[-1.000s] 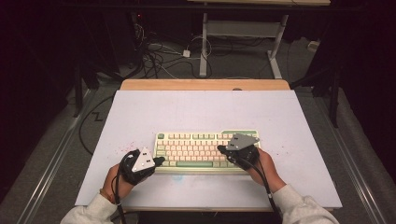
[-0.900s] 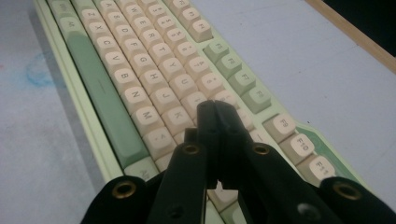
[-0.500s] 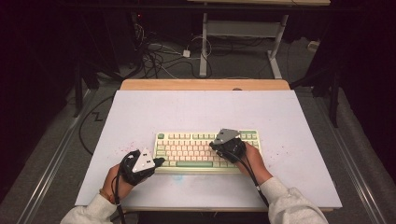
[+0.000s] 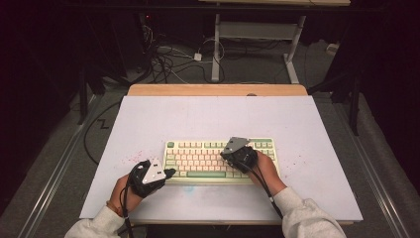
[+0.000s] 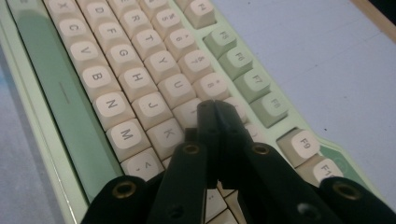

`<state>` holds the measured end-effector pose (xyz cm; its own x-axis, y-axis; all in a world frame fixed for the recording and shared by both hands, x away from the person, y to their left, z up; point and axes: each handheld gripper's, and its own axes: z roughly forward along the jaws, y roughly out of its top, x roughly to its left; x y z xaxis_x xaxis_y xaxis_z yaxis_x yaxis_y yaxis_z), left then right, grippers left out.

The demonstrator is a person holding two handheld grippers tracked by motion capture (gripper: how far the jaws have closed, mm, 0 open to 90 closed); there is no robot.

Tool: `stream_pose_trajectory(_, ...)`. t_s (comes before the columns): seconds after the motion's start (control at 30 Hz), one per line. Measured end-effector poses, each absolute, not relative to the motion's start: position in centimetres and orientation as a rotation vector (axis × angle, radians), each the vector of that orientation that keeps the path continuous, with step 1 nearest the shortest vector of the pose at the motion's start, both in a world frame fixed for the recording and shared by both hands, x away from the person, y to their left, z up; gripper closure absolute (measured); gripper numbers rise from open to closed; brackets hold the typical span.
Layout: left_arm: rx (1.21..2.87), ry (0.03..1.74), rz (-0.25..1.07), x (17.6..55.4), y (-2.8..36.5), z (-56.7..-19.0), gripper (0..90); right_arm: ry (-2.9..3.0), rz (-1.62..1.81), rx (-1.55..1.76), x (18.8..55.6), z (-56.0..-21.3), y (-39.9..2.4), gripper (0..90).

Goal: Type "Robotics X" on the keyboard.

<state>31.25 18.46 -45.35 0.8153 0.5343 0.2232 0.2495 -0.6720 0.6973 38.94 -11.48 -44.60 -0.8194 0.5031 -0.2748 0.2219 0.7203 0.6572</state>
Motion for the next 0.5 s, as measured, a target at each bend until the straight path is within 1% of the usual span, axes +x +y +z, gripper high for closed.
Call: stream_pose_trajectory(0.5, 2.332, 0.571, 0.554, 31.3, 18.3, -45.5, 87.1, 2.332, 1.070, 0.579, 36.7, -42.3, -13.8, 90.0)
